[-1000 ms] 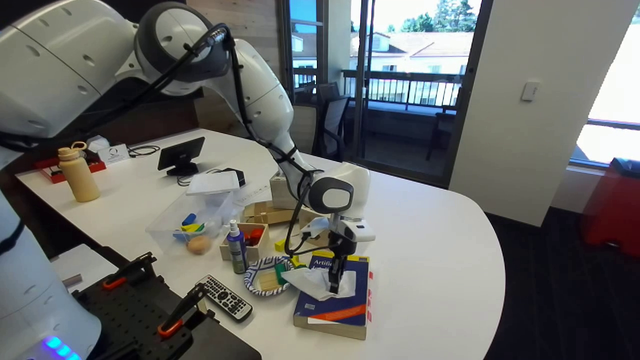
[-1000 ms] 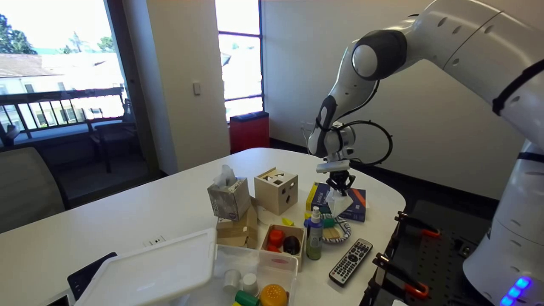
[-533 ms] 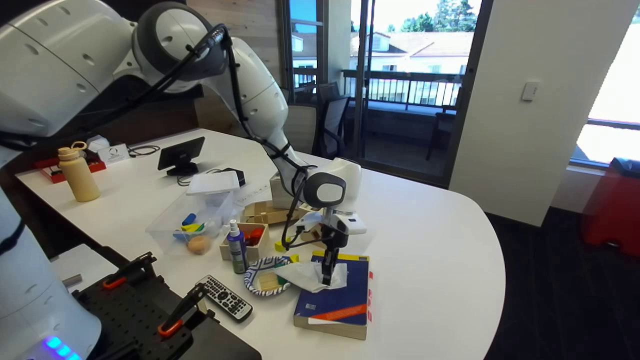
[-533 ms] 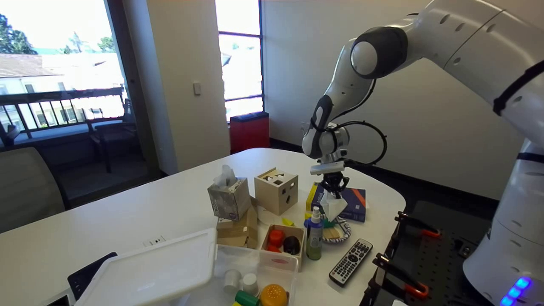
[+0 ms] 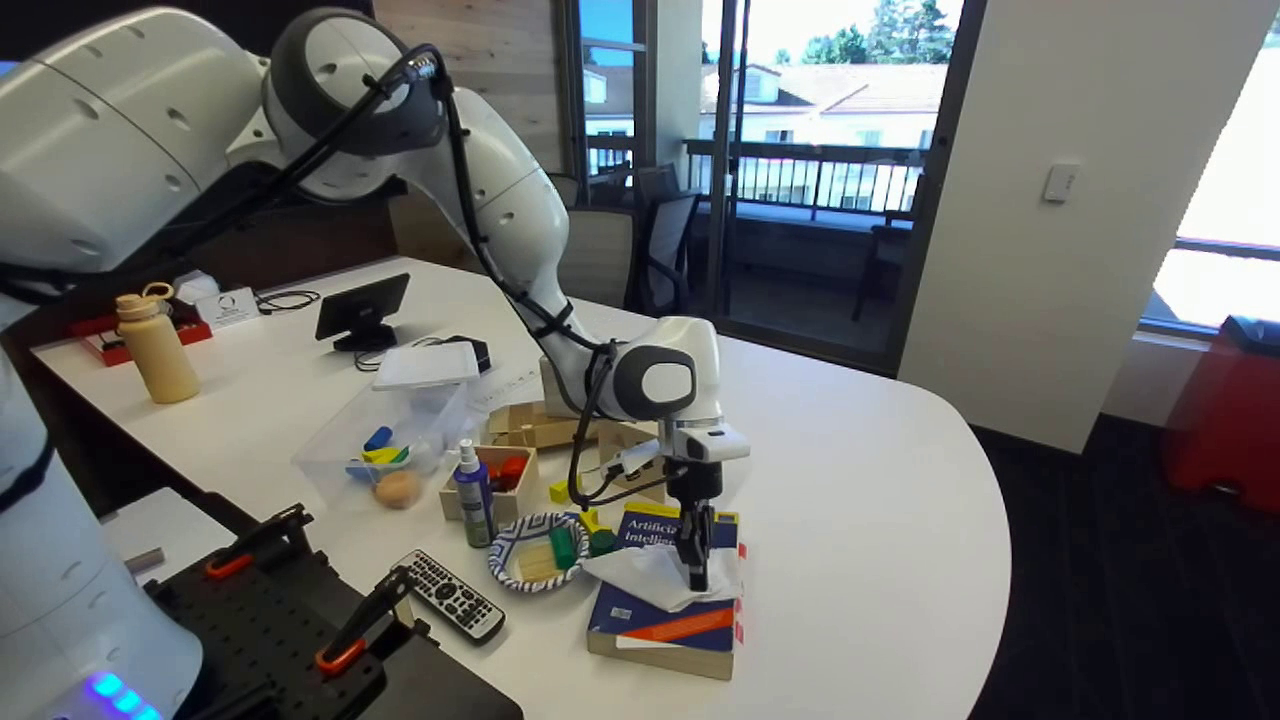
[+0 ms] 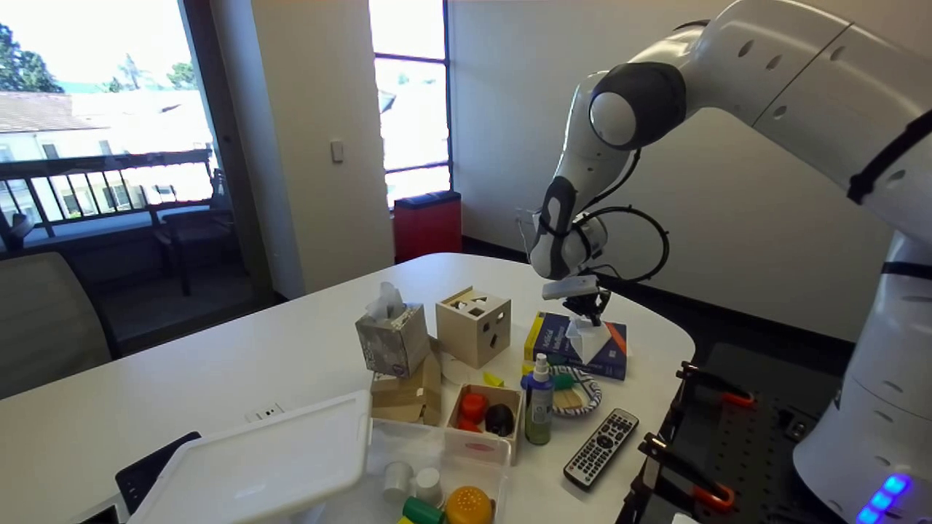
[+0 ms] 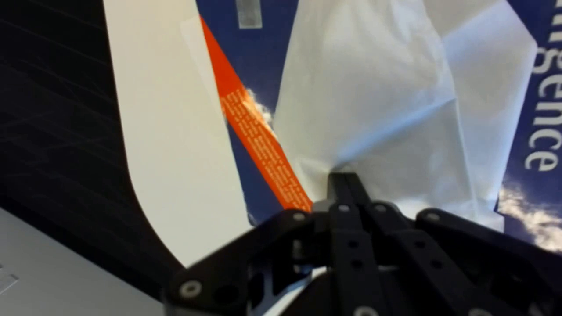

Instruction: Pick up the wipe, clean the book and put it back on the table

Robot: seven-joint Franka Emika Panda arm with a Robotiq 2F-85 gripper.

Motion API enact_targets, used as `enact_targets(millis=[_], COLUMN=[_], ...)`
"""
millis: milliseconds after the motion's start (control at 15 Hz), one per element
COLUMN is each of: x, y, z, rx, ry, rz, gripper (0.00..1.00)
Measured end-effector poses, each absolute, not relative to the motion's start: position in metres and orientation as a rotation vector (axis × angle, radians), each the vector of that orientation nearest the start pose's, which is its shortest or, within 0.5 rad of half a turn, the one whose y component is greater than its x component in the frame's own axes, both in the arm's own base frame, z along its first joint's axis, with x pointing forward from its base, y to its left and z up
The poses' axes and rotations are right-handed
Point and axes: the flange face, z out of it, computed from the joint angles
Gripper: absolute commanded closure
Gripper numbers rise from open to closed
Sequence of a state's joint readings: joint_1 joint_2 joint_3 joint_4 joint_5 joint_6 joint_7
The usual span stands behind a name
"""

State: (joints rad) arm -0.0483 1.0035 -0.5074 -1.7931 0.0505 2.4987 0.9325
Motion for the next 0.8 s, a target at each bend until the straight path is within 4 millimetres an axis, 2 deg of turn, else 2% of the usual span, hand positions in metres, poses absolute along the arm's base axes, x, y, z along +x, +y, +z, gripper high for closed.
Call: enact_targets(millis=[400, 600, 800], x=[0.488, 0.481, 0.481], y=[-0.339, -0.333, -0.317], z=[0.029, 0.021, 0.012], rx=[-2.777, -2.77, -2.766], ry=[2.375, 2.376, 2.328], rz=[0.231, 0.332, 0.446], gripper=[1.0, 1.0, 1.0])
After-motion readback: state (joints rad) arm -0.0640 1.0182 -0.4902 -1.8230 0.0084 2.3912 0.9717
